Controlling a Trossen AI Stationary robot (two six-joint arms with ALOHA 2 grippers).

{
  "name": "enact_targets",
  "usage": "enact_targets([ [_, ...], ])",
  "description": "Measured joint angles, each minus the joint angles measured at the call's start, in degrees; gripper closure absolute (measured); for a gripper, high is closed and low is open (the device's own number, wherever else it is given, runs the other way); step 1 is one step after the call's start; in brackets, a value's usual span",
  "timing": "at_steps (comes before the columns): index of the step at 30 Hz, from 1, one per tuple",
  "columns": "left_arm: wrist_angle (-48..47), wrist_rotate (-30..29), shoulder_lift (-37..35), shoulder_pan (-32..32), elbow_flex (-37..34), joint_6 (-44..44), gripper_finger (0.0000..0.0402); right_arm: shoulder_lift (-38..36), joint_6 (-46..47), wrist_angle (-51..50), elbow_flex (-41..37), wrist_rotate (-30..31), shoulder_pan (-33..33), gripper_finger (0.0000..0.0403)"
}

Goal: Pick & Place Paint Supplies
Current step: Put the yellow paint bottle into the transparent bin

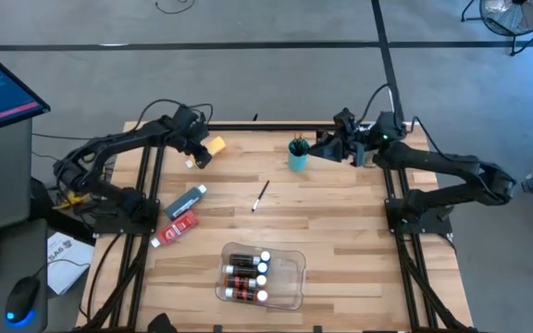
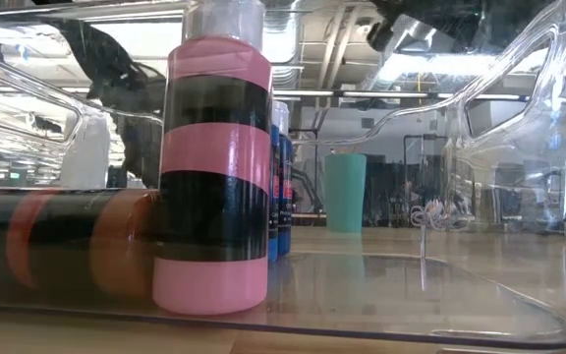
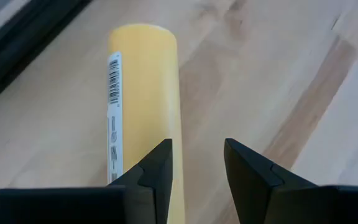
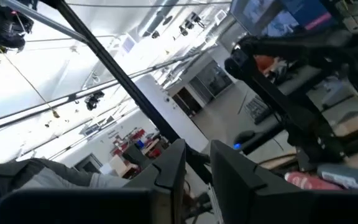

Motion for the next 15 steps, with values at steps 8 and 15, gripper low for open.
enact_targets([
  [8,-0.07,-5.72,0.20,-0.06,0.00,6.28,0.0285,0.96,-2.92,0.00,4.34,-0.06,-0.46,0.0333],
  [15,-0.98,-6.69,-0.24,3.15,-0.48,7.48,0.0283,0.65,-3.32,-0.61,4.68,0.00,-2.85,0.0332],
])
